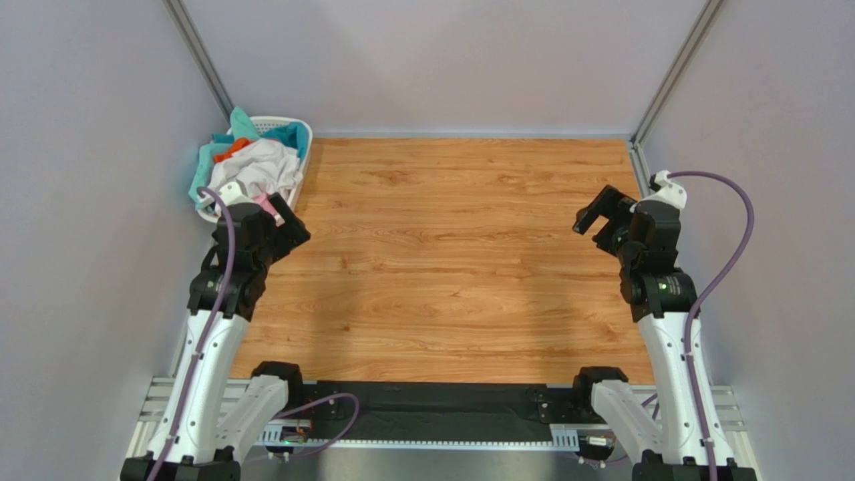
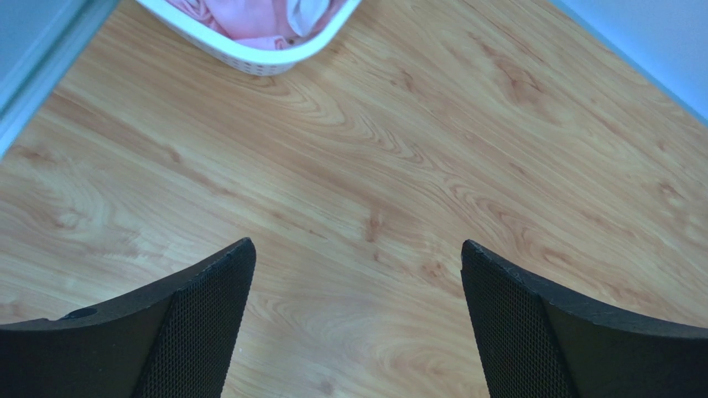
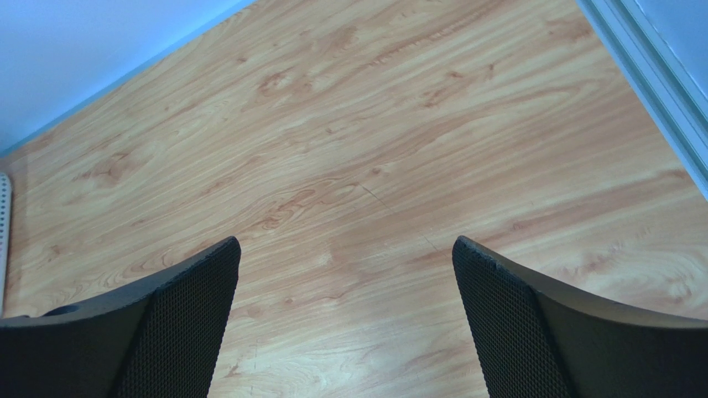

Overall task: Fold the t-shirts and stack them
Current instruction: Grab the tshirt from the pile

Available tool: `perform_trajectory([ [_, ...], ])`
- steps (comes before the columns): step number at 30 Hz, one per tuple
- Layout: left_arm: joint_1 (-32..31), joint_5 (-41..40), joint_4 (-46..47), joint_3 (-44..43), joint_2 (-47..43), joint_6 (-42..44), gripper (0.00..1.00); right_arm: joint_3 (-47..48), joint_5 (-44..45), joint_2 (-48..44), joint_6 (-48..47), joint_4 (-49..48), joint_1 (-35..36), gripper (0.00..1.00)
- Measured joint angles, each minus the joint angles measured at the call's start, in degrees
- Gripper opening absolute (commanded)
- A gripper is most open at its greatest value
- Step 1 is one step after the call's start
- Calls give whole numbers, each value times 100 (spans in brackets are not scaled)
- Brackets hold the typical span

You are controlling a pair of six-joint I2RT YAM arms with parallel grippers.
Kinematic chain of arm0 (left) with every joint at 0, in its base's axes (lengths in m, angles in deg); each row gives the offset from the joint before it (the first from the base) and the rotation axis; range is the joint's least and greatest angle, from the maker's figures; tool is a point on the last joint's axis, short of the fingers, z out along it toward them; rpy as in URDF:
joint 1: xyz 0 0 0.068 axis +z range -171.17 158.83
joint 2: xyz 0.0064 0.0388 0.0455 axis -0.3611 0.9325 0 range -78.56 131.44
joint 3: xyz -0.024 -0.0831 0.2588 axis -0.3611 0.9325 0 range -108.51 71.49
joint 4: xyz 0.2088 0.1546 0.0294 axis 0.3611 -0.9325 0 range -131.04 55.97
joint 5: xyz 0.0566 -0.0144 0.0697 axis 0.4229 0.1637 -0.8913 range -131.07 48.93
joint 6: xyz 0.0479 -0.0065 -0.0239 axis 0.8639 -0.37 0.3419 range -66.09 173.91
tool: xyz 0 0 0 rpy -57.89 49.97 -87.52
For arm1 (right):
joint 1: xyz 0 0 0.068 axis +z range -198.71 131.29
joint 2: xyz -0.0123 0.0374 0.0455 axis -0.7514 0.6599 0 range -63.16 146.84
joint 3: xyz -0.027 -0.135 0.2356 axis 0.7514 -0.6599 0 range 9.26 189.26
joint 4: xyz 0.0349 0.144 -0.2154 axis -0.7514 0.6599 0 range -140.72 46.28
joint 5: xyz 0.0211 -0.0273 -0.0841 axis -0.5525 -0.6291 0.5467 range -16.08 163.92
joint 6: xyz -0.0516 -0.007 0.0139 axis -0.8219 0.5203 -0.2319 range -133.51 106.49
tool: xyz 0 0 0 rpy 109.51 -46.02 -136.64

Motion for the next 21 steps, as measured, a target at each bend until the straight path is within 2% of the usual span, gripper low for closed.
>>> perform_trajectory([
  [5,107,-503,382,-452,933,98,100,-11,-302,-9,-212,-210,0,100],
  [11,485,-605,1331,-1311,2734,251,100,7,-610,116,-341,-304,0,100],
  [16,723,-575,2564,-1403,3930,385,100,59,-883,448,-474,-304,0,100],
  [21,892,-778,3386,-1414,4621,496,100,59,-1078,485,-568,-308,0,100],
])
